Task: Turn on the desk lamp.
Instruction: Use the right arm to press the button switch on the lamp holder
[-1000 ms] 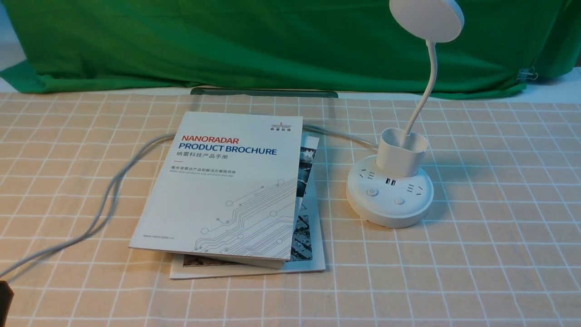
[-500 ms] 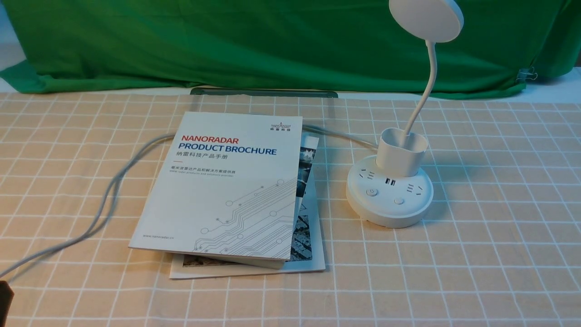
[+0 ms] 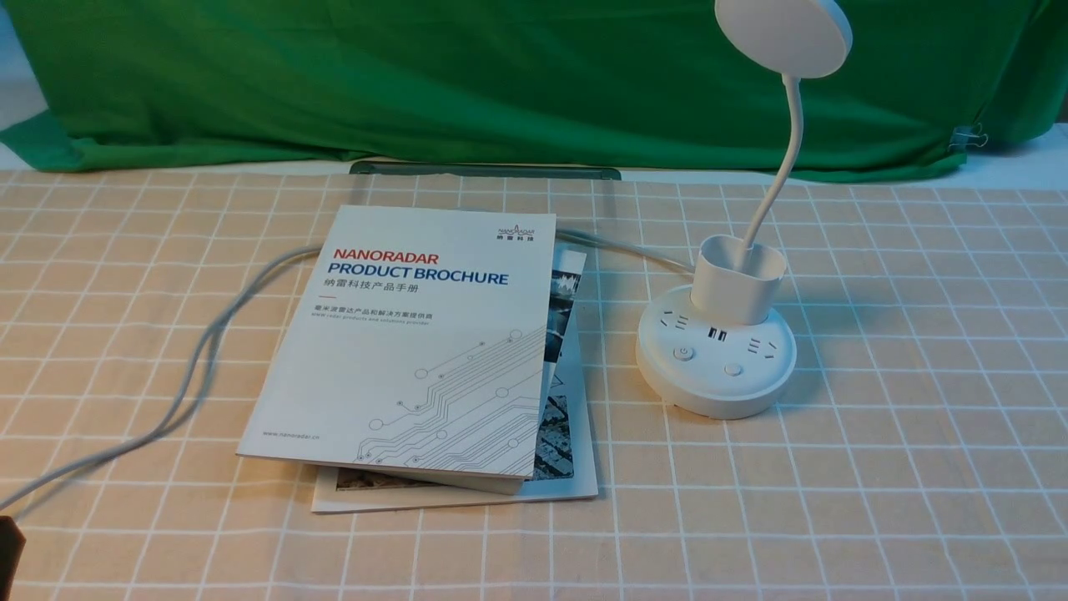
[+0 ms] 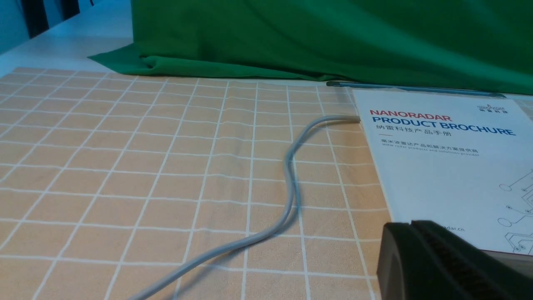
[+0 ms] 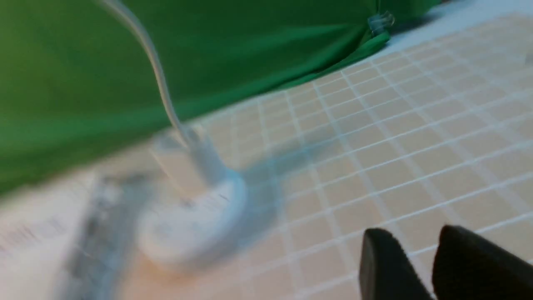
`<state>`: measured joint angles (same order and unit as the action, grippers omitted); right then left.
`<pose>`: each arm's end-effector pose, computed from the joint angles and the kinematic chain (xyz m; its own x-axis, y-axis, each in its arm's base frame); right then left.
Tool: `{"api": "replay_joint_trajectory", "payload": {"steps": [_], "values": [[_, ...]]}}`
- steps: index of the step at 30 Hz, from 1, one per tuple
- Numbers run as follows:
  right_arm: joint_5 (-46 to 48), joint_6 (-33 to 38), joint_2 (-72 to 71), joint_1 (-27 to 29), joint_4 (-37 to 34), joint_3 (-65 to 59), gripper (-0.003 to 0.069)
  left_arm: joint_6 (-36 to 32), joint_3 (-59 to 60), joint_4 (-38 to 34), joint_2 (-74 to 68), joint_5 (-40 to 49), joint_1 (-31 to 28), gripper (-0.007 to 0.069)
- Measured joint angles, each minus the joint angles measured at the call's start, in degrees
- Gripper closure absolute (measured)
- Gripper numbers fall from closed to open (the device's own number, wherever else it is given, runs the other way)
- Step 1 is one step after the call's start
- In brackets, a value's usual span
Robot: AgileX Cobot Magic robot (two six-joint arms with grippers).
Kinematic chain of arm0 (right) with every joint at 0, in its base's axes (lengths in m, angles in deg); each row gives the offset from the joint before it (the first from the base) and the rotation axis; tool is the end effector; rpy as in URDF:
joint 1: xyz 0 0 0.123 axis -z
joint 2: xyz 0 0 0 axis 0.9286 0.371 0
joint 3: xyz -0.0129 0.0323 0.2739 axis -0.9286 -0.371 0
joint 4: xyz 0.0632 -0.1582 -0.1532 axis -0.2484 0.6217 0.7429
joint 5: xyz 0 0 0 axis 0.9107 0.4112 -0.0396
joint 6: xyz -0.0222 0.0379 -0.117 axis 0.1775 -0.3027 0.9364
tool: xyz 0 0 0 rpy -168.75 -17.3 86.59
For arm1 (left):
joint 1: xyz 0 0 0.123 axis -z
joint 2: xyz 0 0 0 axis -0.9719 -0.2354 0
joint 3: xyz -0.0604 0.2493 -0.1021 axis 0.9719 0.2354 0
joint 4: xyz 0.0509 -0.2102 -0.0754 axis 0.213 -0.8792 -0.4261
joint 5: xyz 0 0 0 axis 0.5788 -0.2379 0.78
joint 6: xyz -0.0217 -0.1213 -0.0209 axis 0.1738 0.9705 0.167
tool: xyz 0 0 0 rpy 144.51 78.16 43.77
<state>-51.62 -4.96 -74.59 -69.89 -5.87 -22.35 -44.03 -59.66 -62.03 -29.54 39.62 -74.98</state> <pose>0.0762 0.0032 0.1889 -0.1152 0.5412 -0.8330 0.0304 0.8401 0.5416 0.0753 -0.0030 0.1881 -0.1284 -0.0619 -0.9898 0.0253 0.9975 -0.0656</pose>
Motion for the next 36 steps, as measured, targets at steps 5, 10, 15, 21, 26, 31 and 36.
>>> {"api": "replay_joint_trajectory", "payload": {"steps": [5,10,15,21,26,31,36], "values": [[-2.0,-24.8,0.0,0.0,-4.6,0.0,0.0418,0.0,0.0,0.0,0.0,0.0,0.0,0.0603],[-2.2,-37.5,0.0,0.0,-5.5,0.0,0.0418,0.0,0.0,0.0,0.0,0.0,0.0,0.0603],[-2.0,-35.0,0.0,0.0,-5.4,0.0,0.0418,0.0,0.0,0.0,0.0,0.0,0.0,0.0603],[-6.1,-13.8,0.0,-1.4,-5.5,0.3,0.0422,0.0,0.0,0.0,0.0,0.0,0.0,0.0603],[-3.4,-0.7,4.4,-5.5,-5.4,6.7,0.0565,0.0,0.0,0.0,0.0,0.0,0.0,0.0603],[3.1,32.7,20.3,-10.3,-5.0,25.3,0.0624,0.0,0.0,0.0,0.0,0.0,0.0,0.0603],[19.6,49.5,37.8,-10.5,-4.8,43.7,0.0624,0.0,0.0,0.0,0.0,0.0,0.0,0.0603]]}}
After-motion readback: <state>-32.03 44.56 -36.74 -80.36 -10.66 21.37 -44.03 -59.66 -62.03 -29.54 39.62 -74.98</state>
